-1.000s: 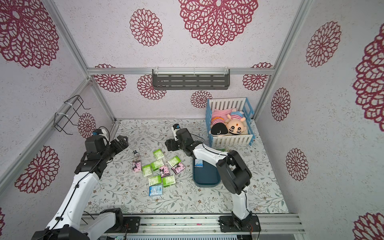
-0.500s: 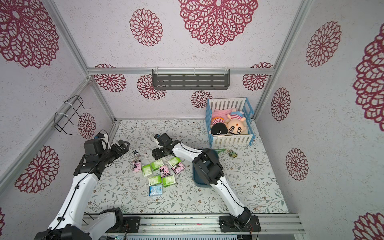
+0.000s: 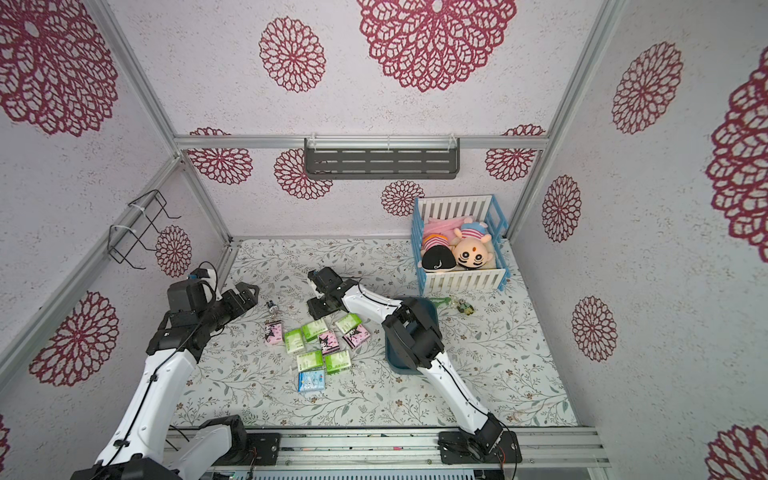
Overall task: Put the pocket tissues into the storage box
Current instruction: Pick up the pocket tissues from the center of the board, then place the pocket tissues in the storage box.
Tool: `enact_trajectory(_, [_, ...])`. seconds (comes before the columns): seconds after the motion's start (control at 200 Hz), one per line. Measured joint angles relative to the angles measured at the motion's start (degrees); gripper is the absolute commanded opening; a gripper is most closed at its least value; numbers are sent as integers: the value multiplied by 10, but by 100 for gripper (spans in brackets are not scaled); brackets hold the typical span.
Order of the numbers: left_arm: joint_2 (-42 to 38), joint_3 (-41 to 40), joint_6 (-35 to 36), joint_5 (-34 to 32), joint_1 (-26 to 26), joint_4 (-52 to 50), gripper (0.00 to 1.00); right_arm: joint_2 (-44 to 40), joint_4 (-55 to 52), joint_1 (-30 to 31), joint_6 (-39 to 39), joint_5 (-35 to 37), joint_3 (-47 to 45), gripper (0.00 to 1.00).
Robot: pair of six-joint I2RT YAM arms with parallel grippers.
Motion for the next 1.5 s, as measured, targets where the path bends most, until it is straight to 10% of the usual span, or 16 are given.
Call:
enact_trajectory(0.565, [-21, 0, -6, -5, -14, -20, 97, -21, 26, -9, 15, -3, -23, 39])
enact_trajectory(1.096, [171, 126, -9, -71, -317, 37, 97, -485, 167, -151, 92, 26, -451, 41])
enact_trajectory(1.496, [345, 246, 0, -63, -458, 53, 97, -591, 106, -223, 87, 57, -654, 42])
